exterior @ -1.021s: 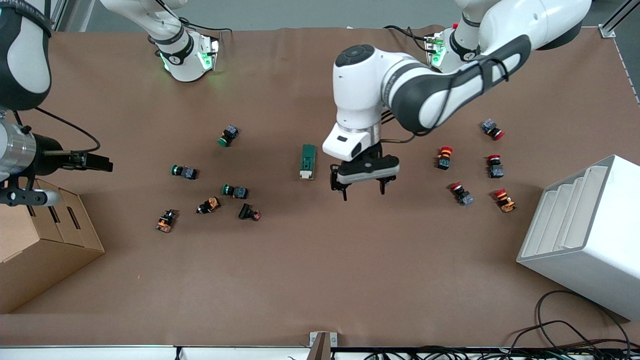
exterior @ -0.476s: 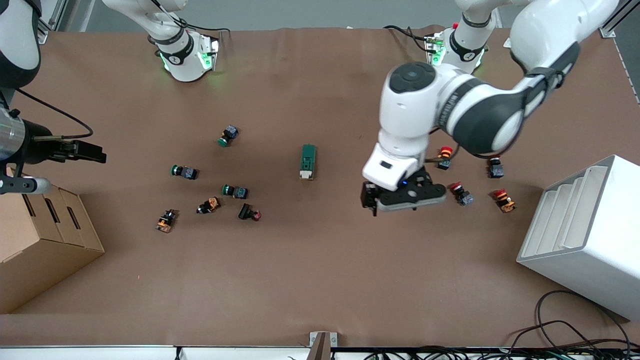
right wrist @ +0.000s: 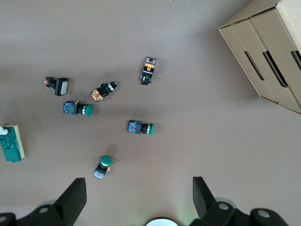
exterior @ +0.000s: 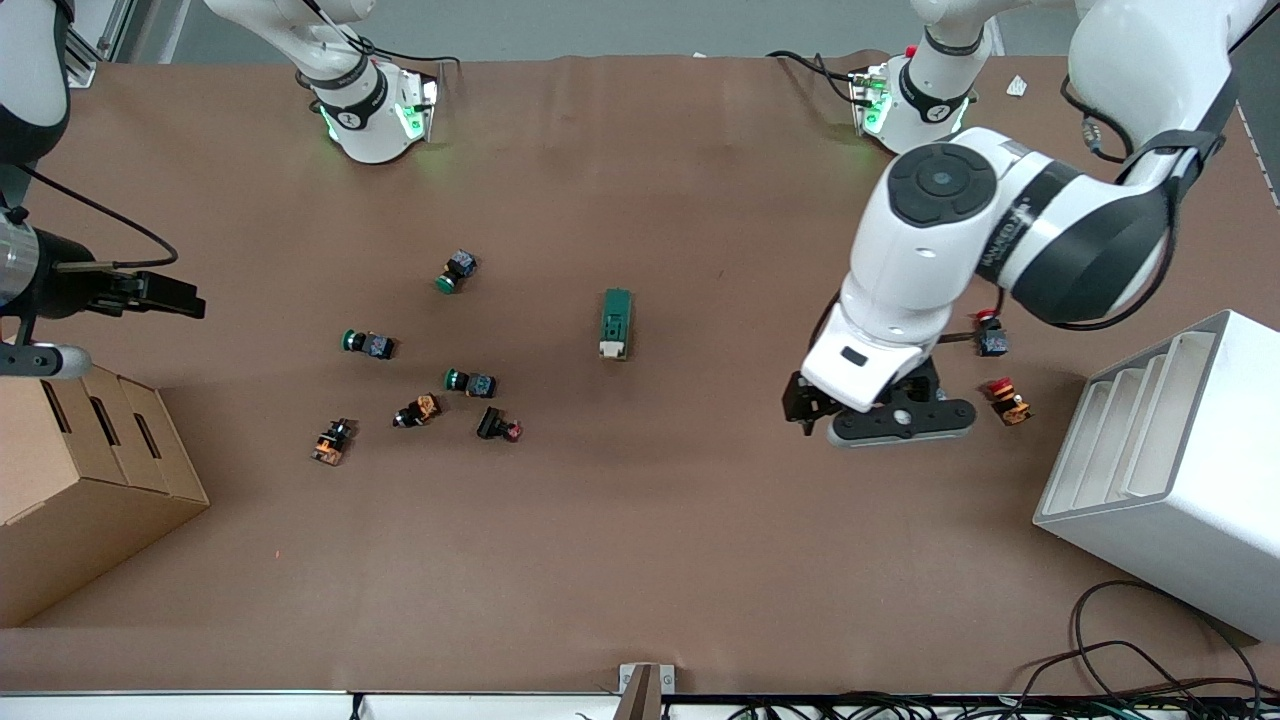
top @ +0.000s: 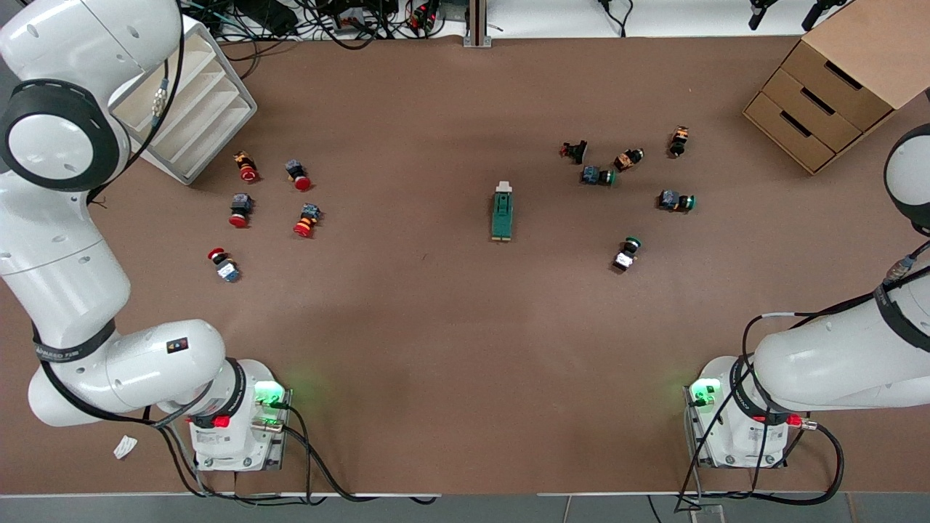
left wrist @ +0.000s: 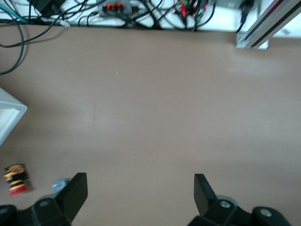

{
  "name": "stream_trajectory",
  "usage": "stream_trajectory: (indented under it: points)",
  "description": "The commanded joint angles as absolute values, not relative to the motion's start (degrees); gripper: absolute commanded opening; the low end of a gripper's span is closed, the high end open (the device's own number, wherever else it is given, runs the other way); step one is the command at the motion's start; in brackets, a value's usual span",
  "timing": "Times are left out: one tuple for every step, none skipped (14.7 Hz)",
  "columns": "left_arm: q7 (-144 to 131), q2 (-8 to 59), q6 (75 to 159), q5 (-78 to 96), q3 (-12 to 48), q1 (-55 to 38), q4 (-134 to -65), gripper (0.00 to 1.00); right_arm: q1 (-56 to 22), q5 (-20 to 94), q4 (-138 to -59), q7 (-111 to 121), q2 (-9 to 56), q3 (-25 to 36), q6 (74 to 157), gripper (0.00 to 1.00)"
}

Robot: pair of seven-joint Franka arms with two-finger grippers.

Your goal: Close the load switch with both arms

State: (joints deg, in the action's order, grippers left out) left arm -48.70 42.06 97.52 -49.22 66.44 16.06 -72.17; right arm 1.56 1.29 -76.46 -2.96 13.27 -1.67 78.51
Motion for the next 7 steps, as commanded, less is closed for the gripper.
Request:
stream_trajectory:
  points:
    - [-42.1, 31.7, 99.7, -35.8, 50.9, 9.9, -71.7, 1.0, 0.0, 0.8, -78.0, -2.6, 11.0, 0.0, 78.1, 1.0]
    - [-39.8, 29.1, 100.5, -30.2, 44.9, 7.3, -71.7, 1.0, -0.3, 0.8, -78.0, -2.6, 11.0, 0.4, 77.9, 1.0]
    - [-37.1, 27.2, 100.6, -26.3, 40.3, 5.1, -71.7, 1.0, -0.3, 0.8, -78.0, -2.6, 10.9, 0.4, 77.8, 1.0]
    - [-33.9, 25.4, 100.6, -22.8, 36.4, 3.6, -71.7, 1.0, -0.3, 0.8, -78.0, -2.6, 10.6, 0.4, 77.8, 1.0]
    - [-30.8, 23.4, 100.5, -18.6, 32.5, 2.6, -72.0, 1.0, -0.4, 0.9, -78.0, -2.6, 10.5, 0.5, 77.8, 1.0]
    - [-27.9, 21.3, 100.5, -13.5, 27.7, 1.2, -72.3, 1.0, -0.8, 0.9, -78.0, -2.6, 10.4, 0.7, 77.8, 1.0]
    - [-25.6, 19.4, 100.5, -8.9, 23.2, -0.7, -72.9, 1.0, -1.2, 0.9, -78.0, -2.6, 10.3, 1.6, 77.8, 1.0]
